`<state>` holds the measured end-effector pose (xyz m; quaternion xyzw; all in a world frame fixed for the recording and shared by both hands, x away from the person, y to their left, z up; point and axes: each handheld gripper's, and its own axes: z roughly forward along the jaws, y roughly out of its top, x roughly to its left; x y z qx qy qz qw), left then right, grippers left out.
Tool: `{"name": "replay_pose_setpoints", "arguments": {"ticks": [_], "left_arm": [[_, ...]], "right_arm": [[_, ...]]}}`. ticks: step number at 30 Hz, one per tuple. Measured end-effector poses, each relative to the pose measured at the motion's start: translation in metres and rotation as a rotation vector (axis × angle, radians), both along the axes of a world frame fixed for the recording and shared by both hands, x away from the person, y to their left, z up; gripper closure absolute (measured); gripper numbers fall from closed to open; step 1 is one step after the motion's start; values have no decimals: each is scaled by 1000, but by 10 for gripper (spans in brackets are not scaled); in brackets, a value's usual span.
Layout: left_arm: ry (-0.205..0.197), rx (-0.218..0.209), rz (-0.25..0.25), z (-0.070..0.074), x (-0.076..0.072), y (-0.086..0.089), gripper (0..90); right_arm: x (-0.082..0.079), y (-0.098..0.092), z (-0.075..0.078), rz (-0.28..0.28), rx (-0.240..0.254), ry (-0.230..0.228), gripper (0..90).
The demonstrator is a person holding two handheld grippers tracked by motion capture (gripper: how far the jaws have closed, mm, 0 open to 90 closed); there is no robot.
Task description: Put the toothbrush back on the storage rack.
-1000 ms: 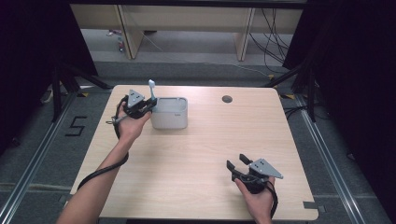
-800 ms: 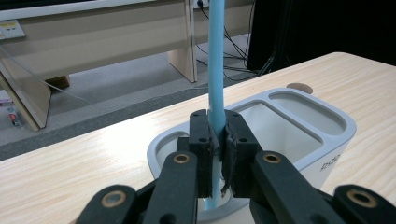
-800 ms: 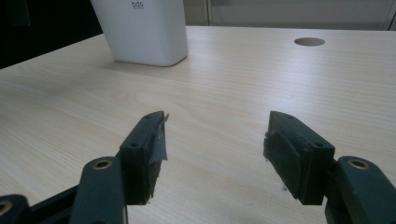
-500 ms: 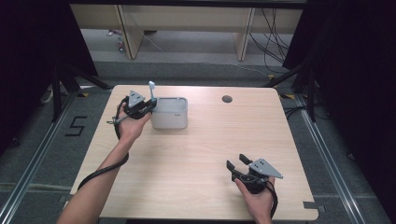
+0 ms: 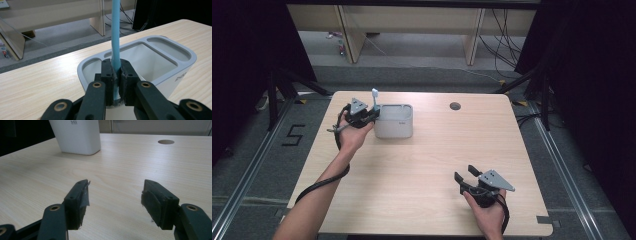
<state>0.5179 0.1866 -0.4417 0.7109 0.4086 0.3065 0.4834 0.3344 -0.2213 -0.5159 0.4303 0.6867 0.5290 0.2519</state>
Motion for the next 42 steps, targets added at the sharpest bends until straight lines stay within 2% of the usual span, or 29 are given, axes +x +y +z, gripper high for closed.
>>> {"name": "replay_pose_setpoints", "arguments": {"ticks": [12,16,18,24,25,28,36,40,41,42], "left_arm": [[16,4,-3,0,2,2,811],[22,-9,9,0,0,3,786],[19,-7,11,0,-1,3,749],[19,-55,57,1,-9,7,566],[23,-63,66,2,-11,8,535],[26,-75,80,3,-15,12,469],[32,-119,119,2,-32,21,343],[40,-129,122,-2,-42,27,326],[38,-127,117,-3,-45,28,325],[38,-133,118,-4,-47,30,325]], "right_arm": [[0,0,0,1,0,1,386],[0,1,0,-1,2,9,386],[0,1,0,3,9,7,385],[0,0,0,7,1,-1,384],[-1,1,0,-1,7,16,384],[0,1,0,6,13,12,383],[0,0,0,3,0,1,382],[0,0,0,2,1,4,382],[-2,2,0,-1,25,27,382],[0,1,0,5,16,18,382]]}}
